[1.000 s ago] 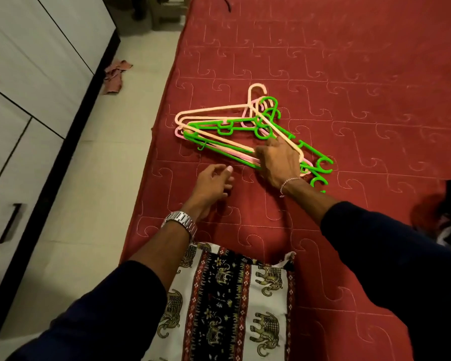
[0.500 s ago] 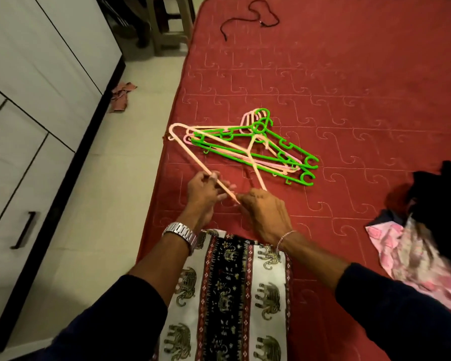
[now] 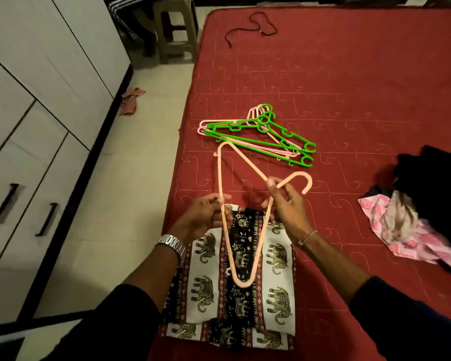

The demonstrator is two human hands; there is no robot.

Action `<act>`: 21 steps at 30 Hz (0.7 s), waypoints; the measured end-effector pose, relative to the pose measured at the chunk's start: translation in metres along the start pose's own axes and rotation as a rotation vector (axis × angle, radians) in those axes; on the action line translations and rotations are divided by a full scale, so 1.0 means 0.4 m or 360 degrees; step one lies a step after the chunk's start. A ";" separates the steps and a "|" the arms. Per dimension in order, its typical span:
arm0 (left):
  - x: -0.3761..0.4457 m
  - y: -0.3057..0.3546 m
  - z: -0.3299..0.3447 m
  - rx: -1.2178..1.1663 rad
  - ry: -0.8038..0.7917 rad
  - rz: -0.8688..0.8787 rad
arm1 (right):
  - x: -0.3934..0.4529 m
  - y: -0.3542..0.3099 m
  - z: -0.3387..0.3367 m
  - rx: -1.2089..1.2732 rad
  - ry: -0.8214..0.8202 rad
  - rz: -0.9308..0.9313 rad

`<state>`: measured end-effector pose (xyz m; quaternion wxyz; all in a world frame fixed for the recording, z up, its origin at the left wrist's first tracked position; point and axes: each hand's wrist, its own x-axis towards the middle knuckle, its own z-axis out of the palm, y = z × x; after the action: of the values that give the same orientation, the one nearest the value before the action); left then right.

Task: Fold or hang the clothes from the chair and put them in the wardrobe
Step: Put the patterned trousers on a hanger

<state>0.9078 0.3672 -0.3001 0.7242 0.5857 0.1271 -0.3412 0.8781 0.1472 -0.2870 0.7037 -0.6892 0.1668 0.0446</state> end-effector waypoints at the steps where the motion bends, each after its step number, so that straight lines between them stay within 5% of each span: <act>1: -0.011 -0.014 -0.004 0.0065 -0.0009 -0.0035 | -0.012 0.005 0.006 -0.0009 -0.0018 -0.0056; 6: -0.045 -0.087 -0.044 0.0501 0.0388 0.0040 | -0.063 0.047 0.025 -0.0206 -0.0066 -0.0158; 11: -0.078 -0.172 -0.161 0.1424 0.1316 0.0215 | -0.111 0.068 0.048 -0.0406 -0.0020 -0.0168; 15: -0.114 -0.237 -0.220 0.1432 0.1106 -0.0100 | -0.150 0.075 0.070 -0.0511 -0.0043 -0.0213; 21: -0.136 -0.271 -0.203 0.1532 0.1132 0.0244 | -0.172 0.092 0.077 -0.0601 -0.0041 -0.0249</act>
<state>0.8157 0.4533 -0.3737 0.3132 0.9333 0.1503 -0.0904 0.8079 0.1910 -0.3021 0.5654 -0.8191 0.0924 0.0292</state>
